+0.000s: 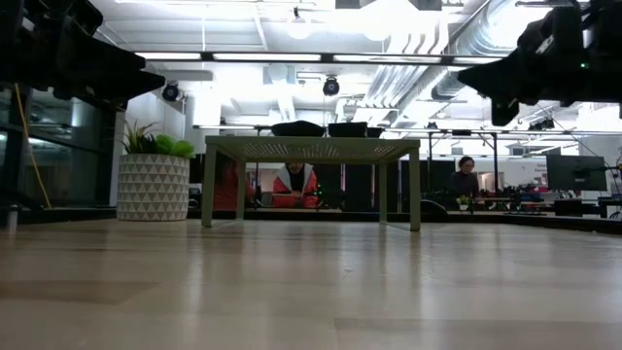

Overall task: Pick & Place Mini shaped plates
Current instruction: Return to Home Position

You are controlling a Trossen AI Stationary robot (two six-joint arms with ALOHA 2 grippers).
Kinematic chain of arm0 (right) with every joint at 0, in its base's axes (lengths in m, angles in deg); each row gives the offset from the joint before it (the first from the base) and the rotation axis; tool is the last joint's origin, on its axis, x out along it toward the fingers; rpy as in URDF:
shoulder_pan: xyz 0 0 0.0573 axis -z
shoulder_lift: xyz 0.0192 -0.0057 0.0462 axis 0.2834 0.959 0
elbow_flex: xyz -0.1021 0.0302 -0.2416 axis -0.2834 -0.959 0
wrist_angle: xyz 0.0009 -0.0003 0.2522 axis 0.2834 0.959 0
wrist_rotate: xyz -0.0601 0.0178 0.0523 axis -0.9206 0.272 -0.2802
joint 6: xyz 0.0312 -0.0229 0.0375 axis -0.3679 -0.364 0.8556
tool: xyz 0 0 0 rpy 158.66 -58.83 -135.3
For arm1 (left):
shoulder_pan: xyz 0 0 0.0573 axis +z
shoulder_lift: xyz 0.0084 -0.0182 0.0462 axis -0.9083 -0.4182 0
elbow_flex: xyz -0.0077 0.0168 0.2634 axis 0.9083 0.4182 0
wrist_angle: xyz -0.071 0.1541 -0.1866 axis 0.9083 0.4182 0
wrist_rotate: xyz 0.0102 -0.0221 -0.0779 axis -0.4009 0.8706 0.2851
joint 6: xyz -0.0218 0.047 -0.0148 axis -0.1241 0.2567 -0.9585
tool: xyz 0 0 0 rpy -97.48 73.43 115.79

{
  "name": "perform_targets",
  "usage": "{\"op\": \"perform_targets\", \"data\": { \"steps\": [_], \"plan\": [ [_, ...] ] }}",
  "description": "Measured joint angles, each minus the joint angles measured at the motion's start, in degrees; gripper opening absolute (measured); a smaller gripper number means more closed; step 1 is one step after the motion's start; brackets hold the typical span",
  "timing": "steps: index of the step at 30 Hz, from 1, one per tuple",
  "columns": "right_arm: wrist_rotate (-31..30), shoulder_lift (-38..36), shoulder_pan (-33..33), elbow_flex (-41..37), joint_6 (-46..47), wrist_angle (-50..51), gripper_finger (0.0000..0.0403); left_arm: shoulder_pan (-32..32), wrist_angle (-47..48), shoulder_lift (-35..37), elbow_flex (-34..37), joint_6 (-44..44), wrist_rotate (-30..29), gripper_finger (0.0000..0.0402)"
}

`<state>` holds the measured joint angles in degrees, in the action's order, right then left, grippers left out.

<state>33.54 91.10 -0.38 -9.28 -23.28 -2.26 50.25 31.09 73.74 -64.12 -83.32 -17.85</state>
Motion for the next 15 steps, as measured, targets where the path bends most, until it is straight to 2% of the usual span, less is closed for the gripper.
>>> {"op": "perform_targets", "data": {
  "steps": [2, 9, 15],
  "plan": [
    [-1.4, -4.5, -0.2, 0.0, 0.1, 5.5, 0.0000, 0.0, 0.0, 0.0, 0.0, 0.0, 0.0, 0.0237],
    [-13.4, -15.1, -4.2, 0.0, -1.2, 18.4, 0.0000, 0.0, 0.0, 0.0, 0.0, 0.0, 0.0, 0.0237],
    [-14.9, -17.2, -6.7, 0.0, 2.4, 20.4, 0.0000, 0.0, 0.0, 0.0, 0.0, 0.0, 0.0, 0.0237]
  ]
}}
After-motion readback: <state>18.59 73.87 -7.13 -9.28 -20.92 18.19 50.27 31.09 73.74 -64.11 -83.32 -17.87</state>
